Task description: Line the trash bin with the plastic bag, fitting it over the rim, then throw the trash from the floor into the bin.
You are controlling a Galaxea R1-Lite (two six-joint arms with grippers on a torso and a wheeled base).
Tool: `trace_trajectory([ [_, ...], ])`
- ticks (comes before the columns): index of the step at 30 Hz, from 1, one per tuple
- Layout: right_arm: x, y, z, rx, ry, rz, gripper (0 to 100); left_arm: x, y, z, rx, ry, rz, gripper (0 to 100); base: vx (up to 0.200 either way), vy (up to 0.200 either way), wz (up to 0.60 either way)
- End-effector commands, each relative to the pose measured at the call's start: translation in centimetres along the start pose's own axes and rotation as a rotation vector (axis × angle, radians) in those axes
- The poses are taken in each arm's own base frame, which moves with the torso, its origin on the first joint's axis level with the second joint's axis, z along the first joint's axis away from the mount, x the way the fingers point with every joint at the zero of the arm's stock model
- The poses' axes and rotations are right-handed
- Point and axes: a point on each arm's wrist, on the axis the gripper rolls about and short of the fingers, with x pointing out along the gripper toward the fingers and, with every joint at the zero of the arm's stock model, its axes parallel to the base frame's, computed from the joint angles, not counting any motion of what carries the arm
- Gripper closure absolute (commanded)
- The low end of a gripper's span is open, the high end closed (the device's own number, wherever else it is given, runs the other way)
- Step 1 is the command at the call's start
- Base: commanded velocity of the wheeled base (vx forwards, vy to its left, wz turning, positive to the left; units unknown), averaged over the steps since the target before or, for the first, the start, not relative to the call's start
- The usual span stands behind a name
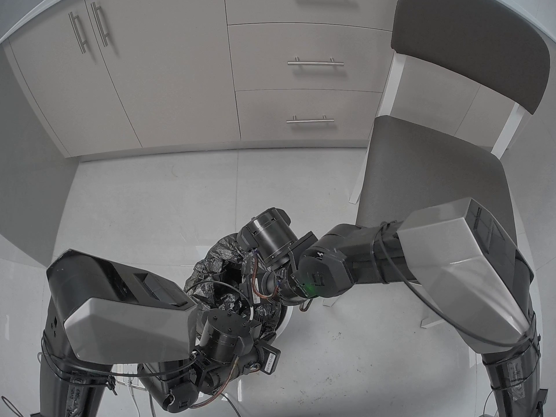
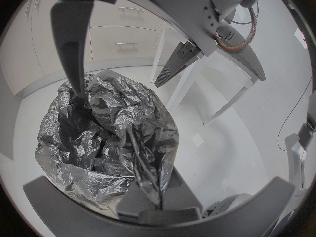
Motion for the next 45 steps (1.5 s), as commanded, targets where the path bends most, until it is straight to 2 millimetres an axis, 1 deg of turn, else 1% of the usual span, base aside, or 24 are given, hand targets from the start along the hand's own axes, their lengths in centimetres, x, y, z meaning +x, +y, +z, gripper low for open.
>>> trace_trajectory([
  [1,1.2,-0.2,-0.7,-0.004,0.023,-0.015,0,0.1,0.0,-0.1,-0.001,0.003,0.0,100,0.0,0.0,0.0],
  [6,1.5,-0.9,-0.1,0.013,0.011,-0.023,0,0.0,0.0,0.0,-0.003,-0.009,0.0,100,0.0,0.0,0.0],
  [7,1.6,-1.5,0.4,0.028,0.001,-0.029,0,-0.1,0.1,-0.1,-0.004,-0.011,0.001,100,0.0,0.0,0.0],
  [9,1.6,-2.0,0.9,0.039,-0.009,-0.04,0,-0.1,0.2,-0.2,-0.004,-0.007,0.003,100,0.0,0.0,0.0],
  [10,1.8,-2.6,1.1,0.049,-0.015,-0.062,0,-0.1,0.2,-0.2,-0.005,-0.005,0.003,100,0.0,0.0,0.0],
  [13,2.0,-3.3,1.2,0.06,-0.014,-0.089,0,0.2,0.2,-0.5,-0.006,0.0,0.004,100,0.0,0.0,0.0],
  [17,2.3,-3.5,0.8,0.099,-0.012,-0.115,0,0.3,0.1,-0.6,-0.005,0.003,0.003,100,0.0,0.0,0.0],
  [24,2.4,-4.1,1.1,0.128,-0.027,-0.134,0,0.3,0.1,-0.6,-0.006,0.001,0.004,100,0.0,0.0,0.0],
  [28,2.3,-4.2,1.1,0.131,-0.043,-0.168,0,0.4,0.2,-0.6,-0.004,-0.004,0.044,100,0.0,0.0,0.0],
  [32,2.6,-4.4,0.5,0.121,-0.045,-0.221,0,0.6,0.2,-0.9,-0.002,0.003,0.068,100,0.0,0.0,0.0],
  [45,2.9,-4.3,0.7,0.121,-0.056,-0.219,0,0.7,0.0,-0.9,0.004,-0.003,0.087,100,0.0,0.0,0.0],
])
